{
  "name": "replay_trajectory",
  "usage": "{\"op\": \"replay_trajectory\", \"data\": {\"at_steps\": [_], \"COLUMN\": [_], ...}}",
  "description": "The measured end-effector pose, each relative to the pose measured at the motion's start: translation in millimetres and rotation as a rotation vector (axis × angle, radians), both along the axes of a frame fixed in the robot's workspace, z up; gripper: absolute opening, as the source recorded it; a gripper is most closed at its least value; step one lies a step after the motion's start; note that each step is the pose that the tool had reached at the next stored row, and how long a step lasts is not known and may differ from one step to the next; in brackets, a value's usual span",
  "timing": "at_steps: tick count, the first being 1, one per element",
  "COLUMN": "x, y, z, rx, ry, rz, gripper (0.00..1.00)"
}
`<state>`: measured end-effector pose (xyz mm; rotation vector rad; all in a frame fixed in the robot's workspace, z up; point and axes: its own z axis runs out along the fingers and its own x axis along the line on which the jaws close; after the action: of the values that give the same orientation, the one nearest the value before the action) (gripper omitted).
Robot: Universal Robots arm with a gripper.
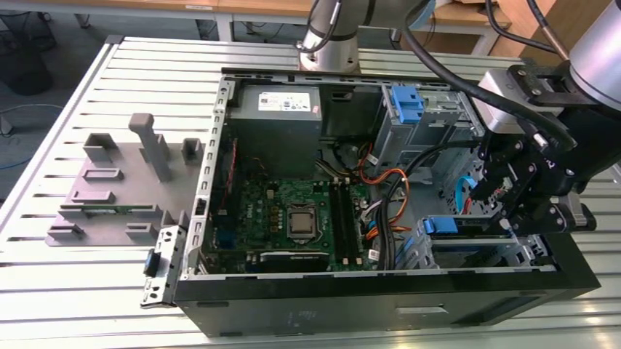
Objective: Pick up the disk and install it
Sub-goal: 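Insert the first disk wire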
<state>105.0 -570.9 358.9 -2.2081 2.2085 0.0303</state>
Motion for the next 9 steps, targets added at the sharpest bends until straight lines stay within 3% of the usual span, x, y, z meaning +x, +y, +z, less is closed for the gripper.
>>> {"op": "replay_trajectory", "data": {"at_steps": [9], "x": [0.0], "y": [0.0], "z": [7.0], "rx": [0.0], "ry": [0.0], "rz": [0.0], "gripper": [0.48]}}
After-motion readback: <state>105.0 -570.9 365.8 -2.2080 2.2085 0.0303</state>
